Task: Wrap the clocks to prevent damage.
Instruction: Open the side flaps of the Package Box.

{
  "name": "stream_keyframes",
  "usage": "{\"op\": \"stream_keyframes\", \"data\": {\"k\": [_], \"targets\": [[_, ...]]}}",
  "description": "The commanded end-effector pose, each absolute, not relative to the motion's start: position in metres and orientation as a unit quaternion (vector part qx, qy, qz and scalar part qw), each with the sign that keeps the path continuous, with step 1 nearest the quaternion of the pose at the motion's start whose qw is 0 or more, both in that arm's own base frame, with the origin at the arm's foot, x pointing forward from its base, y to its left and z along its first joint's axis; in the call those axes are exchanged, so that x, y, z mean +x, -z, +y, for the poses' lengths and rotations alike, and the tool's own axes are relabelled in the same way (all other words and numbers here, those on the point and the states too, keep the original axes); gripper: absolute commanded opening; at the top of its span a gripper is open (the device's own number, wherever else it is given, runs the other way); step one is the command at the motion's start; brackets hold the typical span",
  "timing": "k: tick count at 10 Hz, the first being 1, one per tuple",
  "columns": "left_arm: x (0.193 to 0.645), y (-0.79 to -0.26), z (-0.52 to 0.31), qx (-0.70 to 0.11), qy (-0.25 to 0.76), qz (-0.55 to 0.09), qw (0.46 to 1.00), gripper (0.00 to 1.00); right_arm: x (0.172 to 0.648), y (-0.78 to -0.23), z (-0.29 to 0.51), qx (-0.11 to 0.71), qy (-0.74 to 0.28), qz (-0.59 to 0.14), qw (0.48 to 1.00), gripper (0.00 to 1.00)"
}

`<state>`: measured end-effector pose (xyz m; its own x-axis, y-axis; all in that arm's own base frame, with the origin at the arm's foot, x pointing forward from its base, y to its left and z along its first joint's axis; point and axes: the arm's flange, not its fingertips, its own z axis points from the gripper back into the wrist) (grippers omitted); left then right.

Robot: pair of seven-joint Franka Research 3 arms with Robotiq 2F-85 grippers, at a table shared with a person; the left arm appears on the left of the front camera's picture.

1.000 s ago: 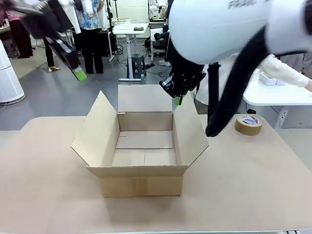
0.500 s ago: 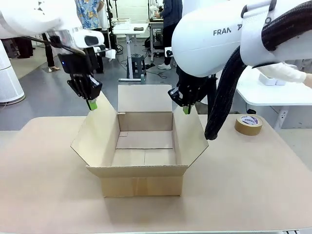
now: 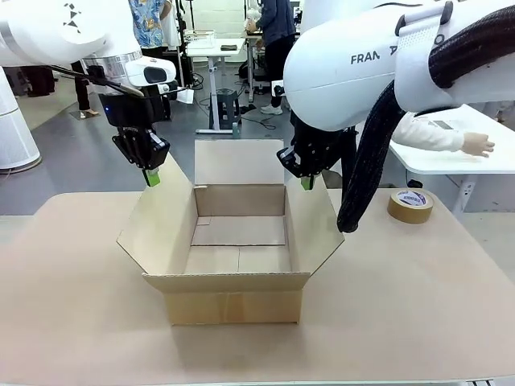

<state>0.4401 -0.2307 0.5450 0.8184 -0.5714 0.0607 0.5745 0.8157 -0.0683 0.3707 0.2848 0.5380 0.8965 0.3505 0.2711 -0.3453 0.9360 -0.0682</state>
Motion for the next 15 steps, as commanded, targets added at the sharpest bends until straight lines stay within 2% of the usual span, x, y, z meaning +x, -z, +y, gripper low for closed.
{"op": "stream_keyframes", "data": {"k": [1, 3, 7, 9, 15], "targets": [[0.444, -0.536, -0.232, -0.039, 0.290, -0.023, 0.956, 0.00, 0.372, -0.524, 0.280, -0.030, -0.161, -0.140, 0.977, 0.01], [0.454, -0.512, -0.237, -0.043, 0.234, -0.039, 0.970, 0.00, 0.377, -0.492, 0.279, -0.076, -0.097, -0.155, 0.980, 0.01], [0.454, -0.467, -0.239, 0.008, 0.178, -0.073, 0.981, 0.00, 0.390, -0.454, 0.266, 0.003, -0.087, -0.160, 0.983, 0.01], [0.455, -0.449, -0.235, 0.031, 0.169, -0.060, 0.983, 0.00, 0.395, -0.436, 0.256, 0.002, -0.077, -0.150, 0.986, 0.01], [0.459, -0.407, -0.216, 0.029, 0.144, -0.034, 0.989, 0.00, 0.391, -0.391, 0.237, -0.055, -0.061, -0.146, 0.986, 0.01]]}}
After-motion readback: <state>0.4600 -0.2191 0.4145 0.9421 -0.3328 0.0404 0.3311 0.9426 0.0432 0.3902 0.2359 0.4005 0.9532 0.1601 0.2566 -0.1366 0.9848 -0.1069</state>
